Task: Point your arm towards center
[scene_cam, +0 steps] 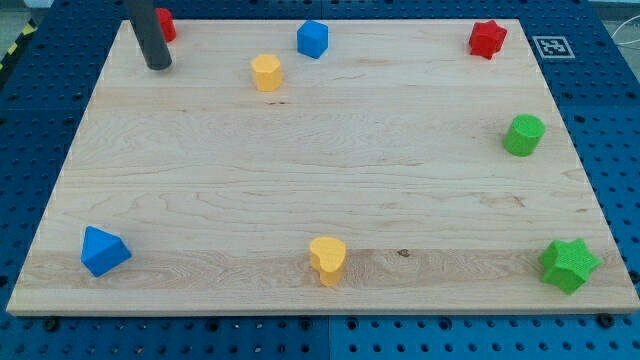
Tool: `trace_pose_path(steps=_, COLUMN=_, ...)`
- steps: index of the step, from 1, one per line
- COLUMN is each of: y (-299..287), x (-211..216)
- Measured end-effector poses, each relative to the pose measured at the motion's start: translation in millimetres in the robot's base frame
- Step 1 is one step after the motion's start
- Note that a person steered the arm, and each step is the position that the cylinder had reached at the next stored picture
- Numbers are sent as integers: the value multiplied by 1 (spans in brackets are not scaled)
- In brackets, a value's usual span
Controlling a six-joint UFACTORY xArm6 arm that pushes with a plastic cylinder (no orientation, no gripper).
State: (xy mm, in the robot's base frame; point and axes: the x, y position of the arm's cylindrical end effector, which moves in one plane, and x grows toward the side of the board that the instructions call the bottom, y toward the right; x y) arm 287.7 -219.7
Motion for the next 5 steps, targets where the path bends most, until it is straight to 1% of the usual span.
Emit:
trace_pose_path(steps=1, y=51, x=19)
trace_pose_path(steps=2, y=92, x=24)
trace_pose_path(steps=3, y=122, x=45)
trace_pose_path(steps=4, y=149, x=88)
trace_pose_path(steps=5, y=152, x=98)
